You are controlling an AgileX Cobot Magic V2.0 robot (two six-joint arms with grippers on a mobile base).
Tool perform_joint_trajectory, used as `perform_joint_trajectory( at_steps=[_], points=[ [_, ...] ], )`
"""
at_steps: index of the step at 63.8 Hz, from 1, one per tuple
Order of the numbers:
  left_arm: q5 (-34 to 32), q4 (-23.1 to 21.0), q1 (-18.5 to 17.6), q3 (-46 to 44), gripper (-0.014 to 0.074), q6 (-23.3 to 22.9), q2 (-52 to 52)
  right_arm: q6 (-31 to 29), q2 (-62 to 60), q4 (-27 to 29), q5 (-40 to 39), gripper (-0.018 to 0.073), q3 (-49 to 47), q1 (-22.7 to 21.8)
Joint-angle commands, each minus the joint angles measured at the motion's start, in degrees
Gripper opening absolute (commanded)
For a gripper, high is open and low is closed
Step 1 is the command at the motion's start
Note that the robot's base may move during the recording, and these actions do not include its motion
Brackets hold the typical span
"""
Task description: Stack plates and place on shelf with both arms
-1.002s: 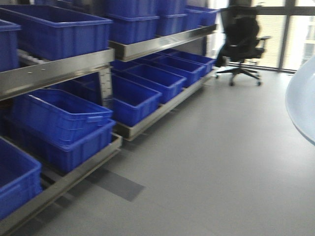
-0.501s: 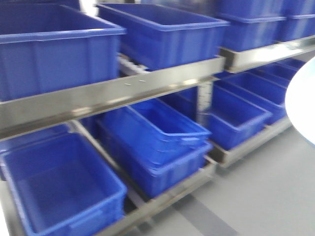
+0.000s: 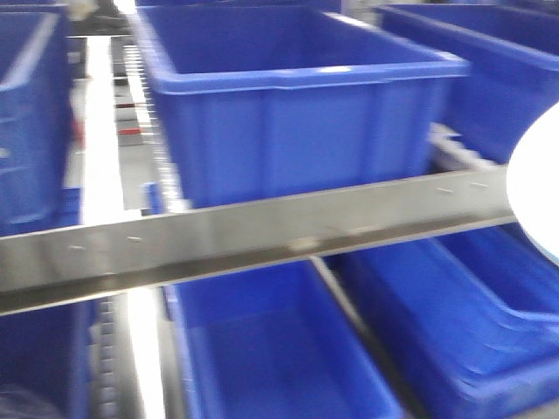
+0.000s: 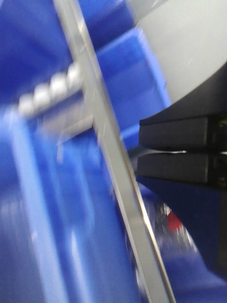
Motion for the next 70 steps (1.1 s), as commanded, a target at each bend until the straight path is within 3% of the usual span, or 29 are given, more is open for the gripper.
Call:
perform_joint_trajectory(
  at_steps=[1,70],
  points=[
    [-4.34,-0.31,0.18,-1.5,0.0086,-0.57,-0.29,-0.11,0.19,-0.63,-5.2,0.0028,-1.75,-0.46],
    [-4.34,-0.31,0.18,-1.5,0.0087,-0.57,-0.29,-0.11,0.19,-0.63,-5.2,0.0028,-1.75,-0.46]
  ],
)
